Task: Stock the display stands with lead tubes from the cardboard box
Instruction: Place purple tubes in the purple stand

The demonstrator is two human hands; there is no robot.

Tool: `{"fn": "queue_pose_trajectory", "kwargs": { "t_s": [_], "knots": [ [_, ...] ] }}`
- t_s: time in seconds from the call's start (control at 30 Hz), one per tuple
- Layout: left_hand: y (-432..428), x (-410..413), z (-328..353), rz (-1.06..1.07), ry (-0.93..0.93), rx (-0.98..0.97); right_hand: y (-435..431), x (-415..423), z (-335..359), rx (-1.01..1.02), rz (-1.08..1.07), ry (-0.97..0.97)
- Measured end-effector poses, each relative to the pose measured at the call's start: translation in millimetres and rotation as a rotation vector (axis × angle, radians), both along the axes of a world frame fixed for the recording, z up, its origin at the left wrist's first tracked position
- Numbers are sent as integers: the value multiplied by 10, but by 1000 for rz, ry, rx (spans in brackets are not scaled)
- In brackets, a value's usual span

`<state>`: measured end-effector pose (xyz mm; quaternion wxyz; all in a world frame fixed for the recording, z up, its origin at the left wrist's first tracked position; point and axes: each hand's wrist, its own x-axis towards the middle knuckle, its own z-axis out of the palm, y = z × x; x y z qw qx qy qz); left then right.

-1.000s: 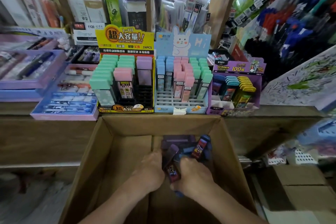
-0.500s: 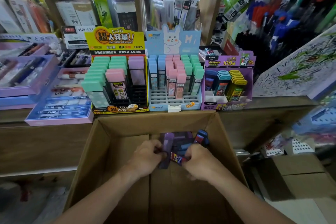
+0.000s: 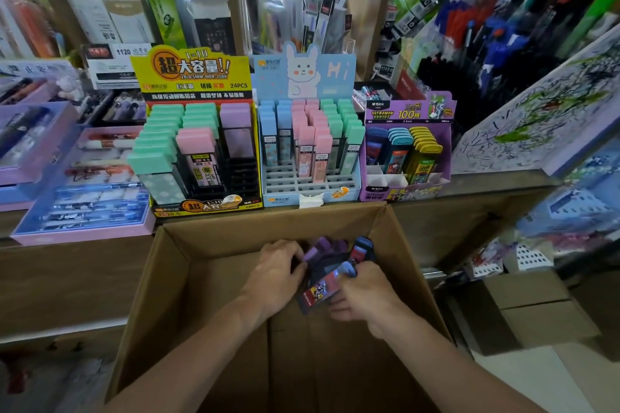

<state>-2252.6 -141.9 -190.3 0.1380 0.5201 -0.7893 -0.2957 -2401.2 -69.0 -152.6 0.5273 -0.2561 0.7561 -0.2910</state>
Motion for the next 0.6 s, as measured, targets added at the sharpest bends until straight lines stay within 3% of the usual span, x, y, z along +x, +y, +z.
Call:
{"fn": "queue_pose_trajectory", "kwargs": {
  "t_s": [0.6],
  "knots": [
    [107, 41, 183, 50, -12, 546, 45, 254, 54, -11, -94, -85]
  ]
}}
